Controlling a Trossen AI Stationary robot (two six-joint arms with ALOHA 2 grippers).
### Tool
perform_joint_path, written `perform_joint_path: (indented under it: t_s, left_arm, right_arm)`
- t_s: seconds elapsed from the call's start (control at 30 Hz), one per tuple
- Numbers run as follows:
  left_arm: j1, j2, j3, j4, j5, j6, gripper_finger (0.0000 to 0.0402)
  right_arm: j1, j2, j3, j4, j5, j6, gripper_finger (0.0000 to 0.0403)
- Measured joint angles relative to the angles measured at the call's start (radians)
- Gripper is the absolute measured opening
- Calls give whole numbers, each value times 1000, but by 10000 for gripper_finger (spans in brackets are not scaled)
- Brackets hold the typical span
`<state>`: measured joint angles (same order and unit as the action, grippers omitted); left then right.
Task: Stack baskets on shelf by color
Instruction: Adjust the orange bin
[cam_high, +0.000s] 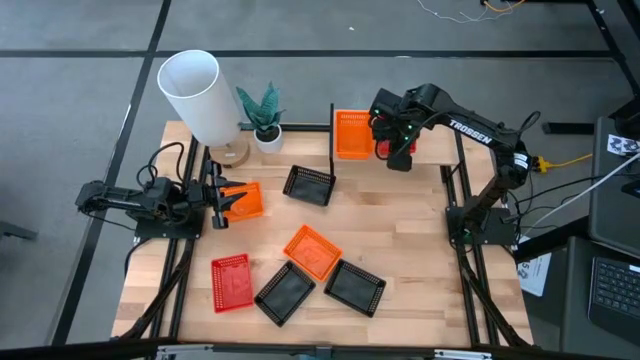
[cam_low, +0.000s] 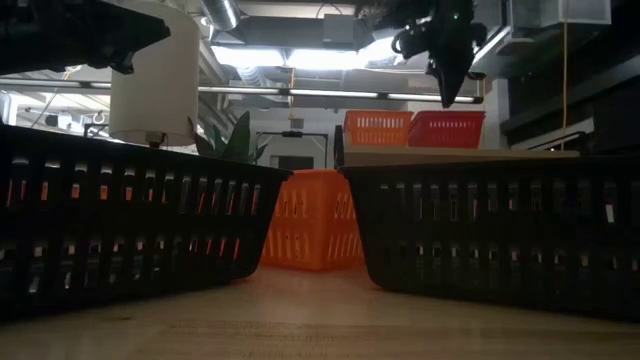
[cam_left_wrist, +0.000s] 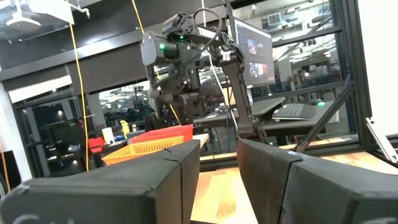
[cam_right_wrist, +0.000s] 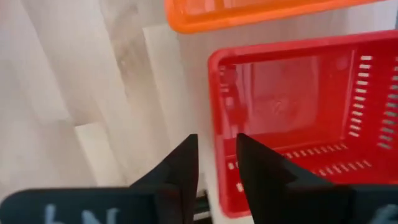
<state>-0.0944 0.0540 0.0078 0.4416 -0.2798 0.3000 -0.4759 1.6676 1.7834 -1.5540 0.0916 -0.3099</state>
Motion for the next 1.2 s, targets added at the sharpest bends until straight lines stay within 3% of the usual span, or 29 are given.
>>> perform_joint_path:
  t_s: [0.1, 0.2, 0.33, 0.4, 0.53, 0.63, 0.8, 0.97, 1.2]
  left_arm:
    - [0, 0, 0, 0, 0, 0, 105]
    - [0, 0, 0, 0, 0, 0, 105]
    - [0, 0, 0, 0, -1, -25, 103]
    - [0, 0, 9, -43, -21, -63, 103]
    - [0, 29, 98, -335, -139, -152, 103]
    - [0, 98, 177, -504, -201, -257, 102]
    - [0, 267, 248, -613, -205, -367, 102]
    - [-1, 472, 324, -790, -190, -401, 102]
    - [1, 720, 477, -1141, -202, -720, 102]
  right_arm:
    - [15, 0, 44, -17, -52, 101, 110]
    - [45, -2, 70, -16, -194, 197, 110]
    - [117, -14, 55, -15, -408, 169, 110]
    - [161, -40, 22, -16, -463, 139, 110]
    - [261, -127, -98, 21, -478, 154, 110]
    - [340, -217, -243, 160, -454, 246, 110]
    - [466, -351, -504, 383, -402, 419, 110]
    - [568, -434, -700, 498, -399, 630, 110]
    - [674, -476, -842, 573, -335, 854, 110]
